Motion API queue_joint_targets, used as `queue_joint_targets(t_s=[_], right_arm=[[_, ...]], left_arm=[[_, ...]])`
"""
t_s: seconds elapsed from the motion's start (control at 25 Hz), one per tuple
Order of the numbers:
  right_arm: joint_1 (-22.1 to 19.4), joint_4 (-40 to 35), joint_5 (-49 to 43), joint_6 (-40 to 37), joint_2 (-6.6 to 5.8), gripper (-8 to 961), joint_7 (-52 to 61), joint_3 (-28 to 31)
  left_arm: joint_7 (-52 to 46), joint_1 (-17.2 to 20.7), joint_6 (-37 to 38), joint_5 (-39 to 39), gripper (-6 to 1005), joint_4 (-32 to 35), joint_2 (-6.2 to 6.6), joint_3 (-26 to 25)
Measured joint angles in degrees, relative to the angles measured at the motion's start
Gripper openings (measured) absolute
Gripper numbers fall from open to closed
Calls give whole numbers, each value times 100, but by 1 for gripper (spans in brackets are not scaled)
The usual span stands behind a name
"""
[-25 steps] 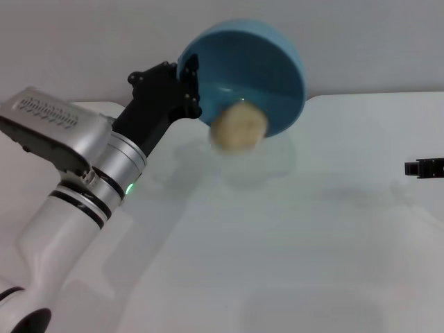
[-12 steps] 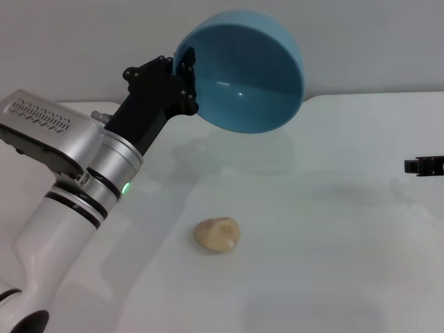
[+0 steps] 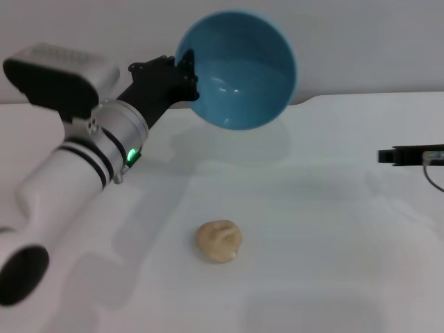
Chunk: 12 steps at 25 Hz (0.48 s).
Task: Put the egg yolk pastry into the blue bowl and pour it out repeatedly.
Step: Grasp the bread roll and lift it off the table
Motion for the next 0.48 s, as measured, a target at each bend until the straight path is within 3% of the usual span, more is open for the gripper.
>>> queue_joint_targets(t_s=[0.2,0.28,0.48], right_arm=[[221,-9,214,10,-2,289,-64,-452],[351,-35,237,26,0,288,-69,-692],[833,-336,436,104,4,288,-73,-1253]], left_arm=[[134,-68,-2379,0,0,783,-21,-1056],[49,-201,-3362,-21,0,900,-27,-1599],[-21,-626,-4999,187,1,905,4,-2441]])
